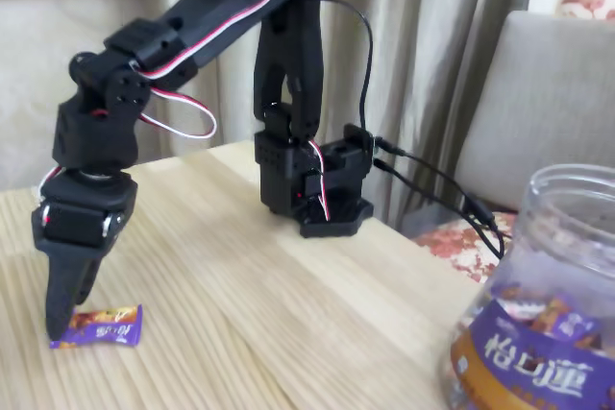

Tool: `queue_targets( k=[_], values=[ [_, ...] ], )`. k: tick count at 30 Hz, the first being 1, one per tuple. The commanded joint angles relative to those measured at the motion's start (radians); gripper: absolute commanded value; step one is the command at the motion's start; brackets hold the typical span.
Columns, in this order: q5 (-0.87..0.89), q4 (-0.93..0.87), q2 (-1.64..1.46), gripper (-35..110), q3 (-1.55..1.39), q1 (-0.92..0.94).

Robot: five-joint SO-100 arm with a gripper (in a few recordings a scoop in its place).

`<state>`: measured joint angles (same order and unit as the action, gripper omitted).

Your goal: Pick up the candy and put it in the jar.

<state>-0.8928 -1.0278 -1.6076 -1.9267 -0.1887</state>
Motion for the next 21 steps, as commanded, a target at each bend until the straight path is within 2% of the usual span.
queue_targets(
  k=[1,21],
  values=[
    [0.017,-0.028,-0.048,42,0.012,-0.023],
    [0.101,0.028,-0.031,39,-0.026,-0.054]
  ],
)
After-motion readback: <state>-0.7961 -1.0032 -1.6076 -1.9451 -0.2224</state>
